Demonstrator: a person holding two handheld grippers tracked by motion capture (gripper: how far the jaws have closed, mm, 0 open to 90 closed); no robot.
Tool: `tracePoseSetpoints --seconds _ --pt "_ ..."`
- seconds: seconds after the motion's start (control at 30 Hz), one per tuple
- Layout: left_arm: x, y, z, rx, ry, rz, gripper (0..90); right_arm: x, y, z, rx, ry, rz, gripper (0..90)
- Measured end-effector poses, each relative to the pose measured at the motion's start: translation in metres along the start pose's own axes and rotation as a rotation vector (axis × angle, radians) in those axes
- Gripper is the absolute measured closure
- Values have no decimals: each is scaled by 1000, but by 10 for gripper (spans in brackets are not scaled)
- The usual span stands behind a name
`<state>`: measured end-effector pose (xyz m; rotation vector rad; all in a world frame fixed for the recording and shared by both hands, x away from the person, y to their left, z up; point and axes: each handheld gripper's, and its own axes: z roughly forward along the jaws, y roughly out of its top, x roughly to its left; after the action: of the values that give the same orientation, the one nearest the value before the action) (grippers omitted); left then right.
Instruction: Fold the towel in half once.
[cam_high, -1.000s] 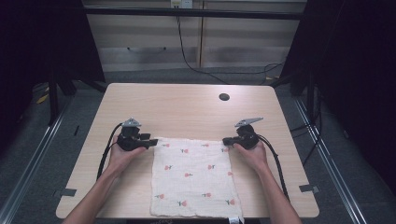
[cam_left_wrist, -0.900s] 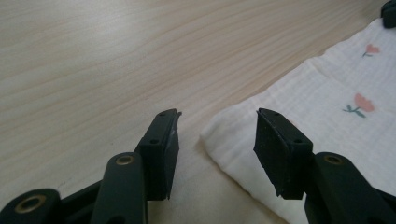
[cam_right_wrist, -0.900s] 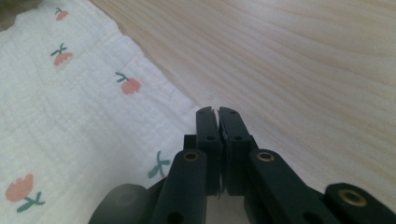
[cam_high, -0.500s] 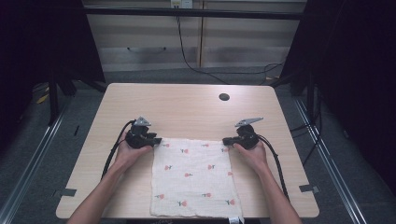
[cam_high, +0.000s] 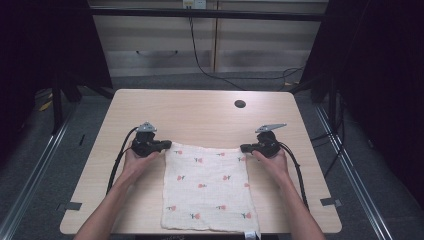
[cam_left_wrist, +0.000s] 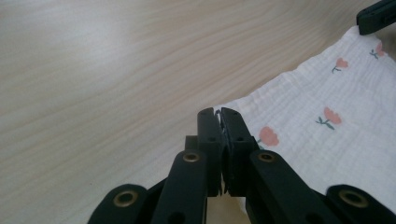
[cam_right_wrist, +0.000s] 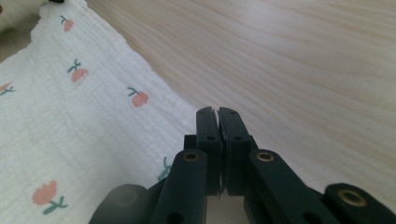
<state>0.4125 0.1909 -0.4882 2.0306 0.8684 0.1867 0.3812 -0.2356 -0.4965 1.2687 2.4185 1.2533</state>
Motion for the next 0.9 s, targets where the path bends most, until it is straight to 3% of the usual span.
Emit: tracePoseSetpoints --seconds 0.13,0.47,0.63,0.83,0.9 --pt "0 8 -6 -45 -16 -20 880 0 6 -7 -19 -3 2 881" --pt "0 33 -19 -121 -18 -23 880 -2 30 -29 -92 -16 -13 881" --pt "-6 42 -27 -146 -29 7 880 0 37 -38 -128 -17 -26 881" --pt "-16 38 -43 -181 -58 39 880 6 34 -51 -149 -2 -56 882" --pt "-22 36 -49 -182 -59 71 880 10 32 -57 -152 1 -72 882"
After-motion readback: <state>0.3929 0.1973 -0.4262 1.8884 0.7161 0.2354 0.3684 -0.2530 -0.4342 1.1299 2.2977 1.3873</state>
